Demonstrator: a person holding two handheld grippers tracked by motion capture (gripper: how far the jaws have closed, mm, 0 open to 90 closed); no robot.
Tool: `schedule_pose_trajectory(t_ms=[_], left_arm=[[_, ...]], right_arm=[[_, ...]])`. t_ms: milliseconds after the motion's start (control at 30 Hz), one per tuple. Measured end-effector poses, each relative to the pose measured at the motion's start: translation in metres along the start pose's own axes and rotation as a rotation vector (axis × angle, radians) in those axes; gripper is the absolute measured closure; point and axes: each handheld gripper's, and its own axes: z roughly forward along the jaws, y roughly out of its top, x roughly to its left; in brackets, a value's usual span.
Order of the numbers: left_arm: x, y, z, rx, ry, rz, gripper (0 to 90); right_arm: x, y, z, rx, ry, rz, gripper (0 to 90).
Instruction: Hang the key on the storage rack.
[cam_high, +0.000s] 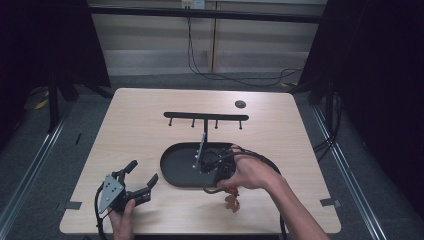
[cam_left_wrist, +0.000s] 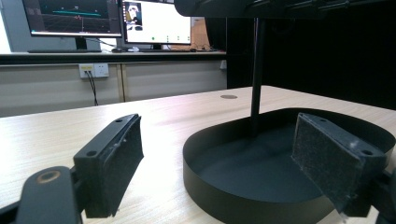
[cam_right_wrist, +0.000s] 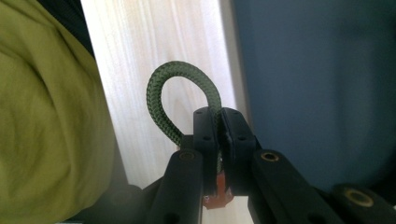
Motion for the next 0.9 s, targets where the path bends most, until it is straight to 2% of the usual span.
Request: schedule_pose_trajectory(t_ms=[233, 433, 733, 900], left_arm=[[0.000, 0.000, 0.000, 0.001, 0.000, 0.003, 16.0], [0.000, 0.000, 0.000, 0.000, 0.000, 0.003, 16.0], [0.000, 0.000, 0.000, -0.001, 0.004, 0.000, 15.9], [0.000, 0.000, 0.000, -0.001, 0.005, 0.002, 15.9]], right_arm=[[-0.005, 0.001, -0.018, -0.030, -0.008, 0.001, 85.5], [-0.008, 0.000, -0.033, -0.028, -0.026, -0.003, 85.5], [-0.016, -0.005, -0.057, -0.044, -0.048, 0.031, 85.5], [-0.027, -0.005, -0.071, -0.070, -0.059, 0.042, 85.5]])
